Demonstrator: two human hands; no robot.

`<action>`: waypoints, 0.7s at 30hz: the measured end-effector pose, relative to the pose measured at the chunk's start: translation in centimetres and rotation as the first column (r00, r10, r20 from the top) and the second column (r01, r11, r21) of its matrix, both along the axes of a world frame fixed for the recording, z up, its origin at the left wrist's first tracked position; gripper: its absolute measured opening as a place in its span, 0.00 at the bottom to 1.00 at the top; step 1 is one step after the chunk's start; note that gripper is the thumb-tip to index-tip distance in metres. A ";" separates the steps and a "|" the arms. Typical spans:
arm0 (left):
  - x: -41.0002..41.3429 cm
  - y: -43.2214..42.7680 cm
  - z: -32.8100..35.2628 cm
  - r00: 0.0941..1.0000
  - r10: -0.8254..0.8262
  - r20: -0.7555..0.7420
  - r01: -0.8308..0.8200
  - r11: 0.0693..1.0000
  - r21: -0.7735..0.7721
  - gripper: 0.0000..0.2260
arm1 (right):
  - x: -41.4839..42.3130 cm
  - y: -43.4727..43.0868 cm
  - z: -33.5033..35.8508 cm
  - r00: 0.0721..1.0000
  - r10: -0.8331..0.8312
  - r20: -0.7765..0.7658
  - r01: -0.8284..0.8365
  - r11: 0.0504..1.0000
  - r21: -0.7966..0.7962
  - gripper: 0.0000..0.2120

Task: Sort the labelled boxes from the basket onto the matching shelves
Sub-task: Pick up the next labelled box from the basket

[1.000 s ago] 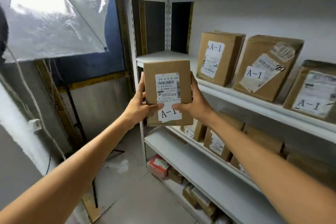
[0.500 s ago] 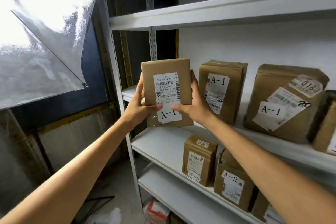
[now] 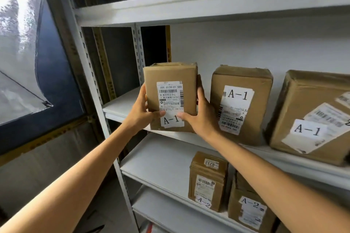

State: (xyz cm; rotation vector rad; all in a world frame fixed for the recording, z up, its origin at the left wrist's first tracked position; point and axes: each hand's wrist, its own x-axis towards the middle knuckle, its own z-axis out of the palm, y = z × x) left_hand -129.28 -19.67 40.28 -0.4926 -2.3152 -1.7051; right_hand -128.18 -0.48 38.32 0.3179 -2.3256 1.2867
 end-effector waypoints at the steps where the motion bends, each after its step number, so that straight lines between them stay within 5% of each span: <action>1: -0.7 0.0 -0.2 1.000 -0.014 0.000 0.014 1.000 -0.010 0.41 | -0.2 -0.2 -0.2 0.999 -0.041 0.010 0.040 0.999 0.032 0.48; 10: -5.0 -0.2 -2.2 0.994 -0.110 -0.026 0.107 0.990 -0.088 0.39 | 0.1 -2.5 -1.0 0.968 -0.225 0.107 0.201 0.959 0.200 0.44; 21: -6.7 1.1 -3.5 0.985 -0.145 -0.089 0.138 0.988 -0.075 0.38 | 1.7 -4.6 -3.8 0.928 -0.364 -0.081 0.373 0.898 0.232 0.49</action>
